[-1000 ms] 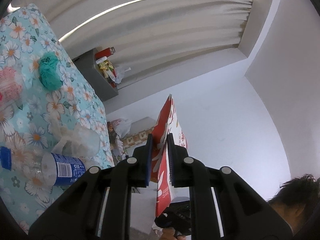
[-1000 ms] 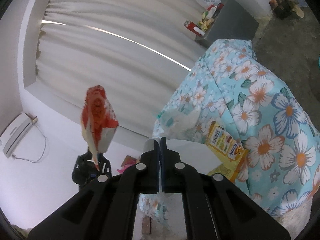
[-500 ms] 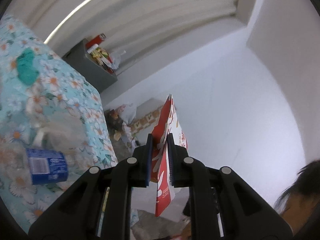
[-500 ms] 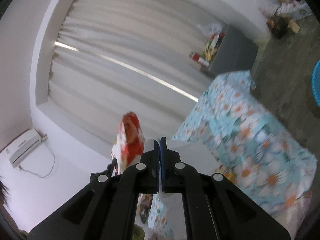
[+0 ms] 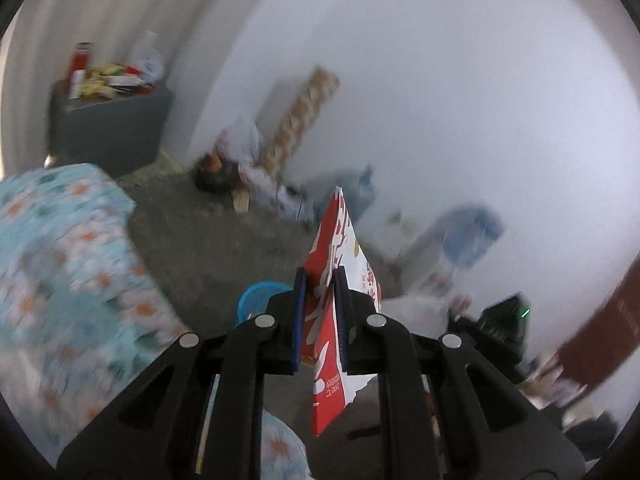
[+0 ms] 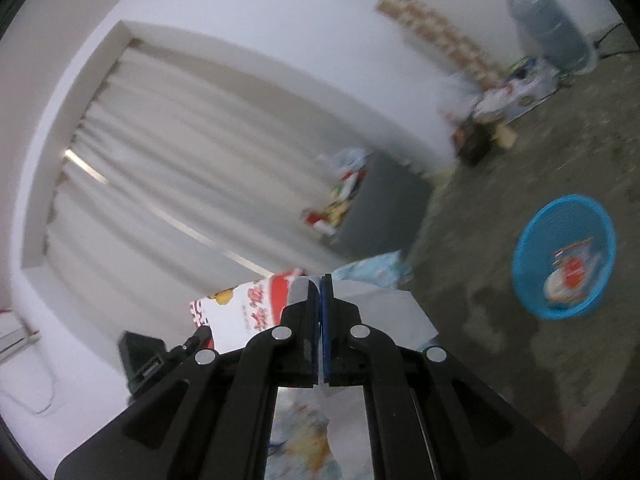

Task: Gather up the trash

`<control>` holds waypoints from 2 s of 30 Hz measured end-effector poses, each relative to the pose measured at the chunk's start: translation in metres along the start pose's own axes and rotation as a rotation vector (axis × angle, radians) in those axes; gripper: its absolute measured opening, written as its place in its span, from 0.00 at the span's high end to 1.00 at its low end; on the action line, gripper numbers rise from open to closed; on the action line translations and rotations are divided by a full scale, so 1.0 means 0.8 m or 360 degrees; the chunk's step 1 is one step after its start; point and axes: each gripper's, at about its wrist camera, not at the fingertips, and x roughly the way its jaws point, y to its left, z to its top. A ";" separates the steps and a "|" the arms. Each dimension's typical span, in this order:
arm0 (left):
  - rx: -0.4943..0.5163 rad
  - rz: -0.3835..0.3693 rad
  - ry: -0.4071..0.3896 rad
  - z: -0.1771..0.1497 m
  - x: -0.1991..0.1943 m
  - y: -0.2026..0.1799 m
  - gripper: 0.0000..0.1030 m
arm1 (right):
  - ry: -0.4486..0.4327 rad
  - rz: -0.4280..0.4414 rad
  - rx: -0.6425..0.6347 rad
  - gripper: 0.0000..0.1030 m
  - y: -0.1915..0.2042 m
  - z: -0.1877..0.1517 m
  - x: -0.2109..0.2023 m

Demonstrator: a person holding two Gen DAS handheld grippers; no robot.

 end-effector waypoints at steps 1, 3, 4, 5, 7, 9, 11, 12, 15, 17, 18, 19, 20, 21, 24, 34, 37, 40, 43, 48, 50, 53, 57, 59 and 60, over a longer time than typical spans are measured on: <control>0.0053 0.0022 0.0073 0.006 0.033 -0.008 0.89 | -0.0003 -0.0040 0.0011 0.99 -0.014 0.009 0.009; 0.0166 0.0084 0.0202 0.010 0.097 -0.023 0.89 | -0.0006 -0.0132 0.0024 0.99 -0.041 0.023 0.023; 0.0217 0.0115 0.0266 0.012 0.128 -0.029 0.89 | -0.0005 -0.0175 0.0023 0.99 -0.053 0.029 0.030; 0.0262 0.0152 0.0324 0.012 0.159 -0.033 0.89 | 0.0006 -0.0257 0.0025 0.99 -0.074 0.036 0.044; 0.0360 0.0219 0.0460 0.006 0.229 -0.040 0.89 | 0.0027 -0.0355 0.0030 0.99 -0.101 0.043 0.066; 0.0454 0.0283 0.0579 -0.005 0.292 -0.044 0.89 | 0.0055 -0.0481 0.0044 0.99 -0.141 0.050 0.090; 0.0528 0.0346 0.0682 -0.016 0.351 -0.043 0.89 | 0.0089 -0.0577 0.0084 0.99 -0.183 0.057 0.113; 0.0567 0.0378 0.0735 -0.025 0.382 -0.041 0.89 | 0.0105 -0.0626 0.0099 0.99 -0.203 0.059 0.124; 0.0637 0.0455 0.0862 -0.047 0.459 -0.025 0.89 | 0.0166 -0.0759 0.0150 0.98 -0.264 0.063 0.158; 0.0618 0.0496 0.0942 -0.060 0.505 -0.006 0.86 | 0.0194 -0.0874 0.0194 0.98 -0.305 0.065 0.175; 0.0601 0.0509 0.0983 -0.064 0.528 0.002 0.77 | 0.0222 -0.0931 0.0223 0.98 -0.325 0.065 0.184; 0.0583 0.0529 0.1027 -0.070 0.547 0.012 0.74 | 0.0281 -0.1010 0.0273 0.95 -0.353 0.064 0.196; 0.0567 0.0565 0.1061 -0.076 0.563 0.023 0.68 | 0.0333 -0.1069 0.0308 0.85 -0.372 0.061 0.202; 0.0546 0.0609 0.1086 -0.084 0.576 0.036 0.62 | 0.0416 -0.1164 0.0359 0.75 -0.397 0.058 0.212; 0.0475 0.0712 0.1137 -0.094 0.597 0.064 0.59 | 0.0604 -0.1431 0.0436 0.50 -0.439 0.050 0.222; 0.0402 0.0600 0.0944 -0.054 0.538 0.026 0.42 | 0.0362 -0.1356 0.0245 0.38 -0.362 0.075 0.176; 0.0421 0.0569 0.0877 -0.032 0.495 0.003 0.40 | 0.0289 -0.1309 0.0162 0.38 -0.312 0.074 0.162; 0.0428 0.0525 0.0813 -0.011 0.448 -0.018 0.38 | 0.0223 -0.1259 0.0091 0.37 -0.264 0.069 0.144; 0.0428 0.0462 0.0721 0.010 0.377 -0.039 0.31 | 0.0128 -0.1206 -0.0012 0.30 -0.204 0.056 0.121; 0.0480 0.0434 0.0523 0.027 0.235 -0.062 0.22 | 0.0020 -0.1148 -0.0204 0.18 -0.103 0.020 0.084; 0.0484 0.0435 0.0422 0.026 0.168 -0.067 0.20 | 0.0007 -0.1147 -0.0269 0.15 -0.069 0.004 0.073; 0.0462 0.0432 0.0312 0.012 0.090 -0.070 0.19 | 0.0009 -0.1149 -0.0368 0.10 -0.027 -0.020 0.063; 0.0374 0.0449 0.0164 -0.021 -0.021 -0.053 0.17 | 0.0063 -0.1200 -0.0538 0.08 0.031 -0.061 0.063; 0.0312 0.0498 0.0081 -0.044 -0.076 -0.037 0.17 | 0.0097 -0.1236 -0.0620 0.08 0.053 -0.077 0.069; 0.0288 0.0521 0.0048 -0.051 -0.097 -0.029 0.17 | 0.0109 -0.1243 -0.0670 0.07 0.064 -0.086 0.070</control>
